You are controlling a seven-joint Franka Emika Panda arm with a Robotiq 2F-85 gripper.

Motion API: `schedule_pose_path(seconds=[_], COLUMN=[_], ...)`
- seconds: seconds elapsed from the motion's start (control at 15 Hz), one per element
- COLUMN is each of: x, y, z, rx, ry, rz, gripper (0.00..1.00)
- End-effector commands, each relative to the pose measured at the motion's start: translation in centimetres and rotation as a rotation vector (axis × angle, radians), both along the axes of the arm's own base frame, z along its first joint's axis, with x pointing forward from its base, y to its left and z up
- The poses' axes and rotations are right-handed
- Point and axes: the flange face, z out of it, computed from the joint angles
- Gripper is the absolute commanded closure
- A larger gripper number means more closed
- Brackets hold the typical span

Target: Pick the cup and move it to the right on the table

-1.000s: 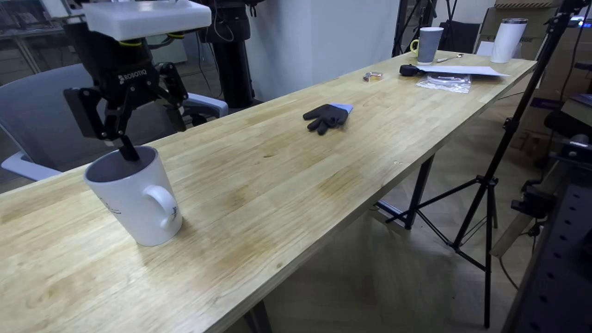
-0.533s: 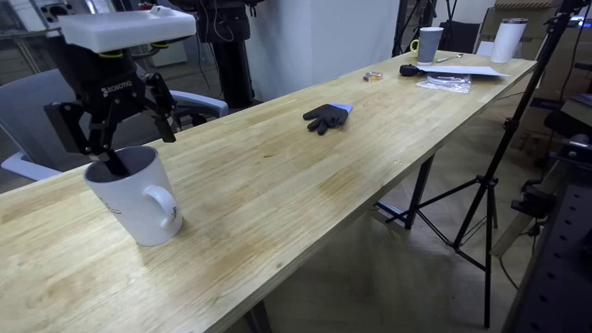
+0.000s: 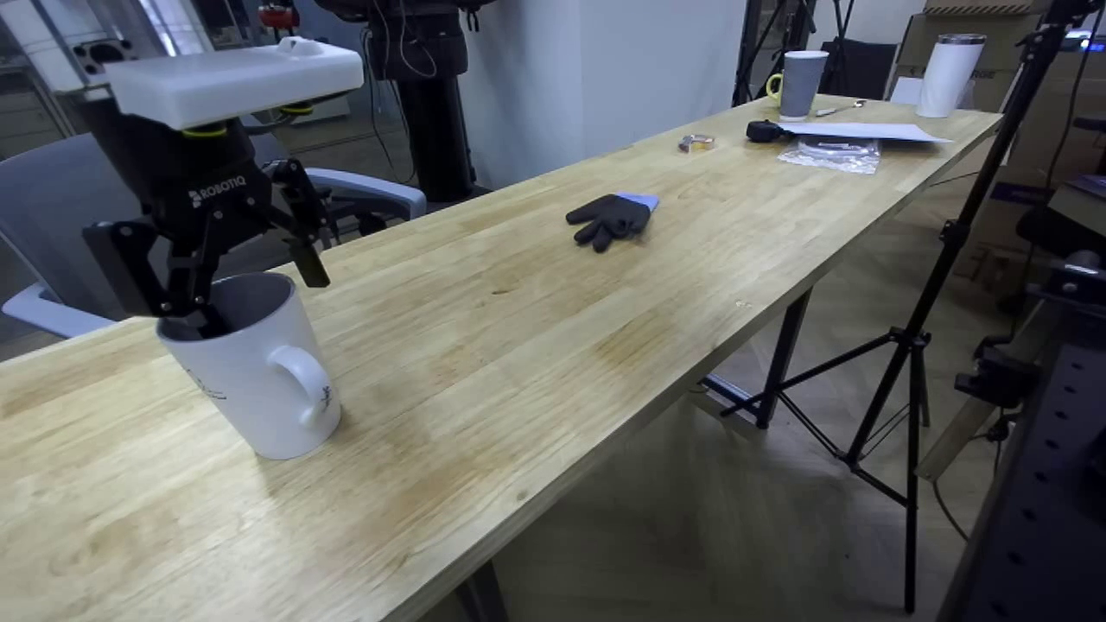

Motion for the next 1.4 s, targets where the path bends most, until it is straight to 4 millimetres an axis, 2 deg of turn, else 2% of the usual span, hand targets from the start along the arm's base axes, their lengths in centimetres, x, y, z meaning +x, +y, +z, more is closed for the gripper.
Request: schedule_pose_path(seconds=[0.0,0.47,0.67,1.13,1.33], x=[0.5,0.9,1.1,1.2,1.6], y=[-0.1,-2.1,-2.9,-3.2,-2.6], z=[0.1,0.3,0.3,0.4,1.7], rx=[-0.009,-0.02,-0.022,-0.031,-0.035], ry=[0.005,0.005,0.008,0.017,0.011], rz=[-0.04,-0.104,-0.128,-0.146,-0.125], gripper=[0.32,0.81,0.98,0.97,0.97])
